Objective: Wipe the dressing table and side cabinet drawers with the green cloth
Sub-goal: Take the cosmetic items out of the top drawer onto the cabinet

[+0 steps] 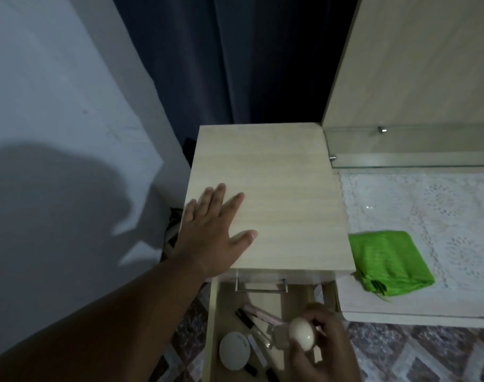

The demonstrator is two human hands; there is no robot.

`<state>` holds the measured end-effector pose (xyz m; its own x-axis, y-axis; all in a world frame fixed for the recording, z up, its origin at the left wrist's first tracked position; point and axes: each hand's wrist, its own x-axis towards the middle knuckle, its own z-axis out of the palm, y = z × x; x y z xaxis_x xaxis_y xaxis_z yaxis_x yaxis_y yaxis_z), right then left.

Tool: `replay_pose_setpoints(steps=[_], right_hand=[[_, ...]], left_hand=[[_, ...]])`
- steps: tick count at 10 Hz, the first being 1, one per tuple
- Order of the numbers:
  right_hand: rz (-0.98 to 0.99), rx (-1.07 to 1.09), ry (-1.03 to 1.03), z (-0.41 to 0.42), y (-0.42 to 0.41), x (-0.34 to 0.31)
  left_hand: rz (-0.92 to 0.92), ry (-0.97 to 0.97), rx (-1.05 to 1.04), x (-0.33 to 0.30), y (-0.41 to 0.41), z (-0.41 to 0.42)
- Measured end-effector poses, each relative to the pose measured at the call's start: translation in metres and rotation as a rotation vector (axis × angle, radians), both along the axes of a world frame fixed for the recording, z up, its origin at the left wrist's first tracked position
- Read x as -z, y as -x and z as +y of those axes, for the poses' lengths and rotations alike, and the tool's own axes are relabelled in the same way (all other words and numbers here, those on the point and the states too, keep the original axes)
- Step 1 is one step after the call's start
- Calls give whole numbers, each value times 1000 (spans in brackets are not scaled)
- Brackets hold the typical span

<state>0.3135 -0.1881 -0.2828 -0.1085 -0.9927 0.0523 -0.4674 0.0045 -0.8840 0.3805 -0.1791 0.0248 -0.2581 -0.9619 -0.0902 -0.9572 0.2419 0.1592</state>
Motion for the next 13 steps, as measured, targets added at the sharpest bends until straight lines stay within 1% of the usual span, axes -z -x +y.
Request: replay_pose_setpoints(steps=[1,2,3,4,5,6,7,8,9,10,11,12,13], right_hand=[[-90,157,382,150,165,-323],[-3,93,253,92,138,-335],[17,28,354,55,147,-340],[180,-1,379,18,146,-345],[276,76,300,0,167,-335],[288,167,250,-6,184,-333],[287,183,247,-6,191,-327],[262,142,203,2,191,-328],[328,212,176,17,192,-329],[276,172,454,63,186,-328],[263,-183,449,127,161,-300],[424,-521,78,170,129,-236],[603,-607,-317,172,115,-175]], left_hand=[[-25,-29,-8,0,1,1],[-39,-73,-46,-2,2,0],[-45,-85,-64,-3,3,0],[-47,-94,-63,-4,4,0],[-33,-108,-61,-4,4,1],[-42,-116,-57,-5,4,1],[-52,-119,-62,-5,4,1],[-68,-129,-60,-6,4,4],[-76,-143,-49,-8,5,4],[-85,-138,-47,-6,5,2],[-76,-134,-49,-5,5,0],[-71,-122,-49,-3,4,0],[-69,-112,-45,-3,4,0]])
